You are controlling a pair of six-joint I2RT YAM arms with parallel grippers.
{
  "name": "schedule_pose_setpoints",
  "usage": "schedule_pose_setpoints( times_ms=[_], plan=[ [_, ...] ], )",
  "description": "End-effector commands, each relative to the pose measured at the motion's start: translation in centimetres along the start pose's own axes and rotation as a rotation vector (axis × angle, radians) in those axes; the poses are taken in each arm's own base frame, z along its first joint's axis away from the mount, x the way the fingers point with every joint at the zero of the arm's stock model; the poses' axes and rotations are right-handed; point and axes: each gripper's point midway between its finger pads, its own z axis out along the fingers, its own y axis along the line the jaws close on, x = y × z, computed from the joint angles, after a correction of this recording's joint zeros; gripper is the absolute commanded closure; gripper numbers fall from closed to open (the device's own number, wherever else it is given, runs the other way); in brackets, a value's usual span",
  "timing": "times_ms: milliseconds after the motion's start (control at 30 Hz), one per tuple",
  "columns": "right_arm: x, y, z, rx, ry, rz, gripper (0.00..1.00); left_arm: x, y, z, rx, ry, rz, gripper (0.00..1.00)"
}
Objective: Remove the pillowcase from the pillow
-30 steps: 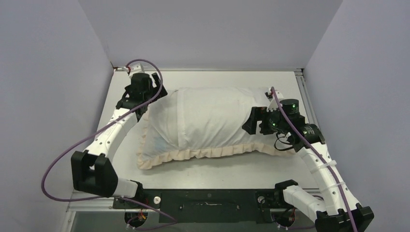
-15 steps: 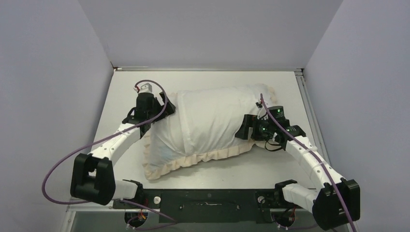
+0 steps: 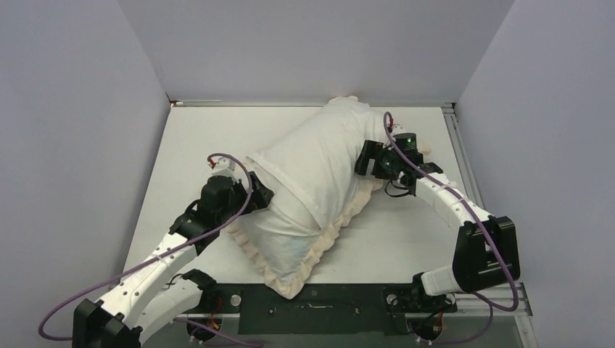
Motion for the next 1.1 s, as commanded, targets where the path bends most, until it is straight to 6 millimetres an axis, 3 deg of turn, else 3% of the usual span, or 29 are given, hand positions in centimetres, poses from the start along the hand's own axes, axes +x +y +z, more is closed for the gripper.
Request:
schedule_pose_setpoints(
  times_ms=[0, 67, 167, 400, 633, 800, 933, 1067],
  plan=[
    [-3.9, 3.8, -2.9, -0.074, -0.136, -0.088, 0.10, -1.8, 0.7, -4.7, -0.067, -0.041, 0.059, 0.04],
    [-3.8, 4.7, -4.4, -0.056, -0.154, -0.145, 0.10, -3.3, 2.2, -6.5, -0.157, -0.103, 0.075, 0.04],
    [-3.2, 7.7, -6.4, -0.067, -0.185, -0.253, 0.10, -4.7, 2.6, -7.5, -0.201, -0.150, 0.083, 0.04],
    [-3.8, 13.8, -8.7, -0.100, -0.296, -0.458, 0.10, -7.4, 2.0, -5.2, -0.269, -0.207, 0.085, 0.04],
    [-3.4, 20.5, -7.5, -0.147, -0.310, -0.662, 0.10, -9.8, 0.0, -1.7, -0.258, -0.258, 0.075, 0.04],
    [-2.3, 24.1, -4.6, -0.191, -0.288, -0.743, 0.10, -9.2, 0.2, 0.1, -0.273, -0.238, 0.058, 0.04],
    [-0.3, 25.3, -1.8, -0.209, -0.228, -0.780, 0.10, -8.9, -0.1, -0.2, -0.234, -0.248, 0.031, 0.04],
    [1.7, 24.0, 0.4, -0.172, -0.172, -0.797, 0.10, -8.4, -0.4, -0.1, -0.192, -0.249, 0.012, 0.04]
  ],
)
